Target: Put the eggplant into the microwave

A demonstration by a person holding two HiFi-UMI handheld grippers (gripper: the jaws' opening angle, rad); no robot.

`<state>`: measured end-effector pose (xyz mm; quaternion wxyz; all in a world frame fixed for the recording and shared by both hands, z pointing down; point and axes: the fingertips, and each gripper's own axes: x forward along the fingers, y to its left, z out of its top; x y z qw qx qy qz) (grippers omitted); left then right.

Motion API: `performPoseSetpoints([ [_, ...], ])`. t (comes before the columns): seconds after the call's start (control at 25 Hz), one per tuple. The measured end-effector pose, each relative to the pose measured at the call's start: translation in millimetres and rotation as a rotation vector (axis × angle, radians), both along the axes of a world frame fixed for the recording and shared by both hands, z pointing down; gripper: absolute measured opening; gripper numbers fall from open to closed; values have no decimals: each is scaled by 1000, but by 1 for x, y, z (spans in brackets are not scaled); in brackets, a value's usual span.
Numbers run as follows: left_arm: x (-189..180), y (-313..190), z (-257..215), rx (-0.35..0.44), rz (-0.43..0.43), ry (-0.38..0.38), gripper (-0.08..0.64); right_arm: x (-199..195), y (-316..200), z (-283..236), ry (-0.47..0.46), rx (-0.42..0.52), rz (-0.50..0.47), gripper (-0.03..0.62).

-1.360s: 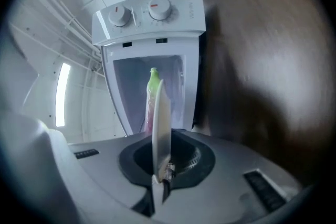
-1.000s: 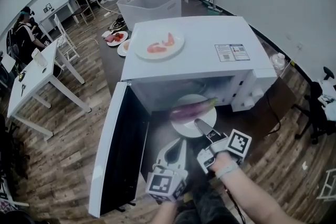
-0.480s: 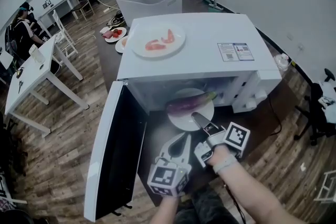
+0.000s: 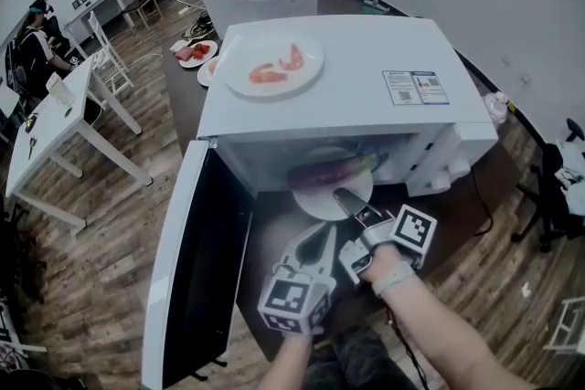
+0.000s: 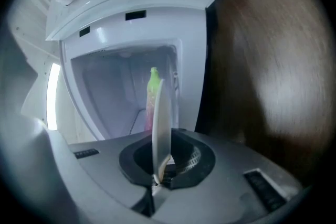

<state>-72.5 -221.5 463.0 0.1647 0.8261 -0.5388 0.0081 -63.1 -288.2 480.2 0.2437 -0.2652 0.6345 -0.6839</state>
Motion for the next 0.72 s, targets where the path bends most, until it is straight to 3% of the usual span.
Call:
performPoseSetpoints([
  [0.4,0,-11,0,-17,-11,59,2,-7,-9,2,21,14,-112,15],
  [0.72,-2,-17,1,-26,-35,94,2,-14,-6,-5,73,116,-228,58],
])
